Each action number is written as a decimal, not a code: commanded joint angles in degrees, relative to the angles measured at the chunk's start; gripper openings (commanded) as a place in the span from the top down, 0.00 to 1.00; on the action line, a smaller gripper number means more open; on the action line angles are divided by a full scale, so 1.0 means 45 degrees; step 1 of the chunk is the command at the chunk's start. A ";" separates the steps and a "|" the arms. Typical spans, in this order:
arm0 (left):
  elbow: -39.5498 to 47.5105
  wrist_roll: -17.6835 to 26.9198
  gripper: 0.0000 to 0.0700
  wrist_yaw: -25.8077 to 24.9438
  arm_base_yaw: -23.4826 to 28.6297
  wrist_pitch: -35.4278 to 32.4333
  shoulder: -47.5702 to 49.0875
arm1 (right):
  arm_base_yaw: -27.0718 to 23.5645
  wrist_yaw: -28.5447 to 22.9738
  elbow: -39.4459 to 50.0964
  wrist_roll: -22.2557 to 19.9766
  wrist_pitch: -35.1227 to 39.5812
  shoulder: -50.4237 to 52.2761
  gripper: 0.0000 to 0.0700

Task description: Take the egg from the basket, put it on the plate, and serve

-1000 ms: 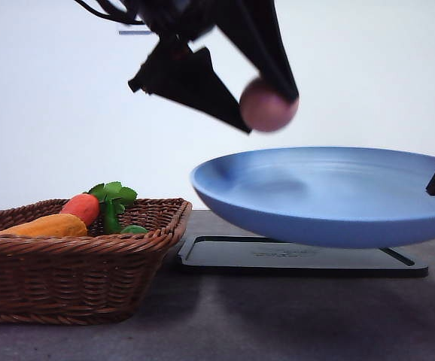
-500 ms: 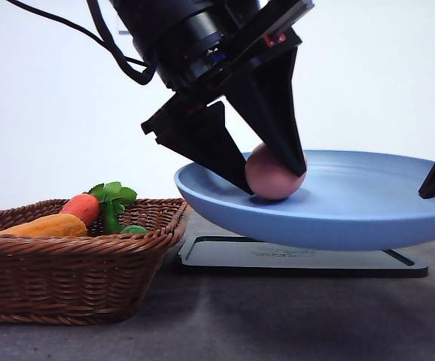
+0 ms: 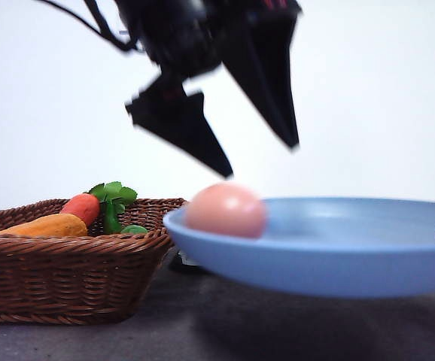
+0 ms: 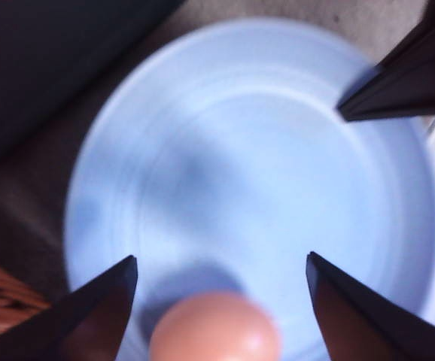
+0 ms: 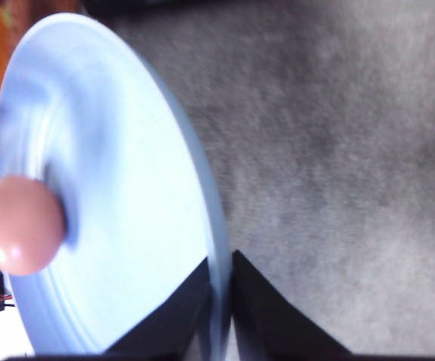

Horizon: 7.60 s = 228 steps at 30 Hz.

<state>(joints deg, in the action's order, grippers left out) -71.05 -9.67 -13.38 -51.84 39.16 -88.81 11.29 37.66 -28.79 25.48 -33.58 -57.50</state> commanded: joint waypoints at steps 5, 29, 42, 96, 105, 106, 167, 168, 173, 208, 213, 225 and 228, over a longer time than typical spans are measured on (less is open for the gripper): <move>-0.0806 0.0477 0.34 0.0032 0.0274 0.0790 0.1423 | -0.0627 0.0396 -0.1072 -0.1017 0.0311 -0.1720 1.00; -0.0806 0.0953 0.34 0.2133 0.3309 0.1954 0.8164 | -0.1905 0.0196 -0.8390 -0.2115 0.1788 -1.1102 1.00; -0.0806 0.0953 0.34 0.2247 0.3386 0.2340 0.8228 | -0.1936 -0.0639 -0.8705 -0.2144 0.2017 -1.1340 0.64; 0.7777 0.1691 1.00 0.4122 0.6776 -0.3324 1.2430 | 0.3511 -1.3140 -0.0224 -0.3761 0.6163 0.3901 1.00; 0.7777 0.1986 1.00 0.4141 0.6693 -0.2857 1.3168 | 0.3511 -1.3136 -0.0224 -0.3761 0.6163 0.3901 1.00; 0.7782 0.2518 1.00 0.4232 0.6732 -0.2728 1.3559 | 0.3511 -1.3136 -0.0224 -0.3761 0.6163 0.3901 1.00; 1.5655 0.0899 1.00 0.4428 1.2333 -0.6248 1.9699 | 0.3511 -1.3136 -0.0224 -0.3761 0.6173 0.3901 1.00; 1.5655 0.0899 1.00 0.4428 1.2333 -0.6248 1.9699 | 0.3511 -1.3136 -0.0224 -0.3764 0.6171 0.3902 1.00; 1.5655 0.0899 1.00 0.4428 1.2333 -0.6248 1.9699 | 0.3400 -1.3618 -0.0213 -0.4769 0.5656 0.4834 1.00; 1.5655 0.0899 1.00 0.4428 1.2333 -0.6248 1.9699 | -0.3377 -0.7021 0.6280 -0.5656 0.5894 1.2731 1.00; 1.5655 0.0899 1.00 0.4428 1.2333 -0.6252 1.9699 | -0.3377 -0.7040 0.6280 -0.5665 0.5459 1.2731 1.00; 1.5655 0.0895 1.00 0.4428 1.2333 -0.6252 1.9699 | -0.3377 -0.7040 0.6280 -0.5665 0.5454 1.2731 1.00; 1.5655 0.0899 1.00 0.4428 1.2337 -0.6252 1.9699 | -0.3377 -0.7040 0.6280 -0.5665 0.5454 1.2731 1.00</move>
<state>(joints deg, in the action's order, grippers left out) -1.85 -5.37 6.28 3.53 10.28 -0.25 -3.81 6.00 -0.89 0.23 -9.19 -0.25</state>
